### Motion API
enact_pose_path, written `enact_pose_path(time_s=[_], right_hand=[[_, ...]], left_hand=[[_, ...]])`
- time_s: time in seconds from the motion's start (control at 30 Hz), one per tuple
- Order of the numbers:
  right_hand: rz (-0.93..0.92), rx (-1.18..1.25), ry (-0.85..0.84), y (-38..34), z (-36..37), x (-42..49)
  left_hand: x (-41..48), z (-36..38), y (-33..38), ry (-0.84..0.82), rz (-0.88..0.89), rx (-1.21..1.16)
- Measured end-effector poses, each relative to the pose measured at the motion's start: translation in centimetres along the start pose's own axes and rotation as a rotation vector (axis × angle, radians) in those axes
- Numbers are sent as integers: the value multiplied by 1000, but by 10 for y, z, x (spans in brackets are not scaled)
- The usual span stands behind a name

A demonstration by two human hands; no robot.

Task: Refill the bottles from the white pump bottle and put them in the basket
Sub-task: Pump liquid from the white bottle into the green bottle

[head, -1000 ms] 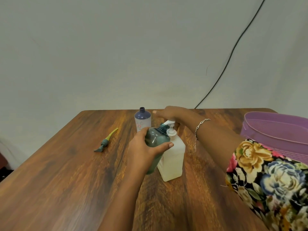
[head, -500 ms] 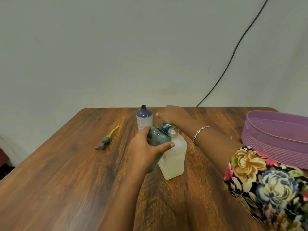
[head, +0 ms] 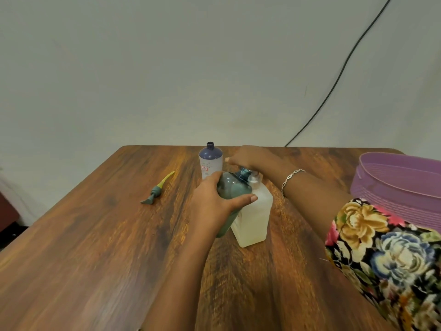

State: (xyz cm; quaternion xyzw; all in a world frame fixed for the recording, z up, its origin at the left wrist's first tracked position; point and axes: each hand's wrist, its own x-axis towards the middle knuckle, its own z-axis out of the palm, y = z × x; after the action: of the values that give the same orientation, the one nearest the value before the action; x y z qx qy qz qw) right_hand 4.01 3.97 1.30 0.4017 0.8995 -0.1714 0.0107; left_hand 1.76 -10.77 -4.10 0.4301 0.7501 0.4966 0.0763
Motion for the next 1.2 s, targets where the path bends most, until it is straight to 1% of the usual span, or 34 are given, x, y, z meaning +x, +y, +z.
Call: enact_pose_path(time_s=[0.07, 0.1, 0.17, 0.23, 0.3, 0.43, 0.5, 0.6, 0.67, 0.73, 0.8, 0.9, 0.97, 1.0, 1.07, 1.2], right_hand=[[32, -19, 64, 1, 4, 6], [34, -12, 61, 0, 5, 6], [17, 41, -4, -3, -1, 0], [12, 181, -106, -5, -9, -13], [27, 282, -166, -6, -14, -19], [55, 290, -205, -7, -7, -10], [56, 258, -189, -6, -2, -3], [21, 72, -132, -3, 3, 5], [30, 11, -82, -3, 4, 7], [24, -9, -77, -1, 4, 9], [7, 61, -116, -2, 2, 8], [28, 255, -215, -6, -4, 3], [26, 311, -254, -7, -8, -2], [15, 310, -263, -6, -9, -3], [-16, 229, -261, -4, -8, -2], [-39, 8, -175, 0, 1, 6]], left_hand=[[2, -1, -3, 0, 1, 20], [2, 0, -3, -2, -1, 22], [2, 1, -4, -4, -9, 9], [1, 2, -3, -2, -19, -5], [1, 1, -3, 4, -19, -11], [-1, 0, -2, -7, -14, -8], [-2, 0, -1, -9, -10, -6], [-1, 0, -2, 1, 0, 21], [1, 0, -4, 9, -3, 47], [1, 2, -4, 6, -5, 49], [1, 2, -4, 1, -6, 33], [1, 1, -2, -3, -16, 23], [1, 0, 0, 5, -11, 30], [1, 0, 1, 6, -4, 30], [1, 1, 2, -8, -2, 31], [-1, 1, 0, -25, 2, 44]])
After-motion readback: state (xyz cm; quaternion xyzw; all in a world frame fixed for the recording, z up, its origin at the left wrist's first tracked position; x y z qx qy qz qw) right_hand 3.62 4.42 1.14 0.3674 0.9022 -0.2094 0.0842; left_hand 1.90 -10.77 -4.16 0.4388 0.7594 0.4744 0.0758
